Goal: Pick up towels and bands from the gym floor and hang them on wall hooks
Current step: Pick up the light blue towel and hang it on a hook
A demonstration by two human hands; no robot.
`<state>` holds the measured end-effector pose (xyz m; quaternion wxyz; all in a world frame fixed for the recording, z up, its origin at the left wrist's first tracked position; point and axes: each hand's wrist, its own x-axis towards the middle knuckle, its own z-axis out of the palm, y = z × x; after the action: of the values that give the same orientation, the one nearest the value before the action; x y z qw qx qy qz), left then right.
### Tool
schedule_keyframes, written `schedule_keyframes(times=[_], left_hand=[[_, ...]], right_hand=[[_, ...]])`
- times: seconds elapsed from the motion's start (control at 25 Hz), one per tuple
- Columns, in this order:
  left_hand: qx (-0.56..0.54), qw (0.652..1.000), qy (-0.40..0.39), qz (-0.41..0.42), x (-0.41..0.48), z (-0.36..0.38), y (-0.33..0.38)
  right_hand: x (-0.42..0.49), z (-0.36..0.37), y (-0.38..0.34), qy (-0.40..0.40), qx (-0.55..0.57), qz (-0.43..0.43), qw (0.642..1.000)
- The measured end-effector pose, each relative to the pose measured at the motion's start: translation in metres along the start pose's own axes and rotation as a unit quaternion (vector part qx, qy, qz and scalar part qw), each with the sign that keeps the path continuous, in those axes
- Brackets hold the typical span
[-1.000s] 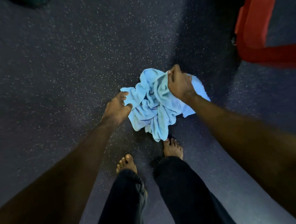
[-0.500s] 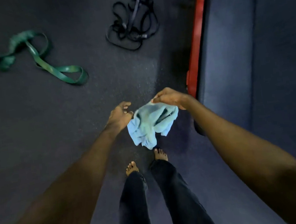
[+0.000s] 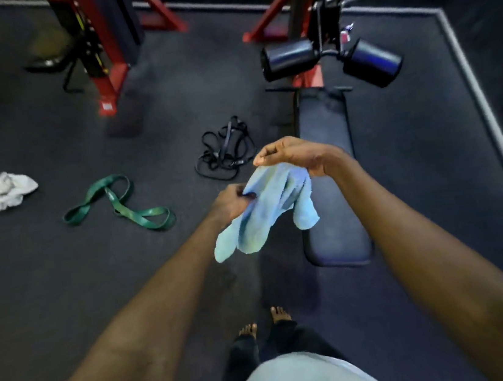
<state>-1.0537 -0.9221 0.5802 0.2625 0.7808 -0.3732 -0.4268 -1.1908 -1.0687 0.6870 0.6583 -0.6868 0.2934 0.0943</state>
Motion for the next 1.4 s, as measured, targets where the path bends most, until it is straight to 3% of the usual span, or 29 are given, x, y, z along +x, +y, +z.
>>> schedule_keyframes(times=[0.12,0.2,0.28,0.4,0.52,0.68,0.8,0.92,1.12,1.24,1.4], left_hand=[[-0.011,0.997,0.055,0.048,-0.01,-0.02,0.028],[-0.042,0.995,0.021,0.087,-0.014,-0.033,0.054],[-0.047,0.985,-0.034,0.162,-0.023,-0.037,0.093],[-0.028,0.959,-0.104,0.262,-0.03,-0.028,0.15],[-0.014,0.947,-0.132,0.293,-0.034,-0.013,0.188],[-0.008,0.919,-0.217,0.33,-0.045,0.02,0.221],[0.002,0.925,-0.248,0.289,-0.038,0.04,0.225],[0.058,0.91,-0.33,0.243,-0.036,0.073,0.226],[-0.058,0.89,-0.412,0.186,-0.061,0.157,0.302],[-0.095,0.885,-0.358,0.283,-0.062,0.207,0.354],[-0.138,0.871,-0.281,0.379,-0.056,0.277,0.442]], right_hand=[[-0.045,-0.023,-0.008,0.111,-0.1,0.002,0.989],[-0.072,-0.033,-0.004,0.131,-0.221,0.024,0.966],[-0.095,-0.032,0.006,0.125,-0.271,0.037,0.954],[-0.117,-0.014,0.023,0.173,-0.16,-0.025,0.972],[-0.137,0.002,0.033,0.254,-0.041,-0.065,0.964],[-0.181,-0.005,0.041,0.341,-0.03,-0.092,0.935],[-0.222,-0.027,0.05,0.353,-0.013,-0.064,0.933],[-0.264,-0.05,0.066,0.373,0.002,-0.033,0.927],[-0.333,-0.099,0.098,0.465,0.08,-0.044,0.881],[-0.382,-0.14,0.122,0.533,0.057,-0.041,0.843],[-0.452,-0.196,0.163,0.462,0.081,-0.026,0.883]])
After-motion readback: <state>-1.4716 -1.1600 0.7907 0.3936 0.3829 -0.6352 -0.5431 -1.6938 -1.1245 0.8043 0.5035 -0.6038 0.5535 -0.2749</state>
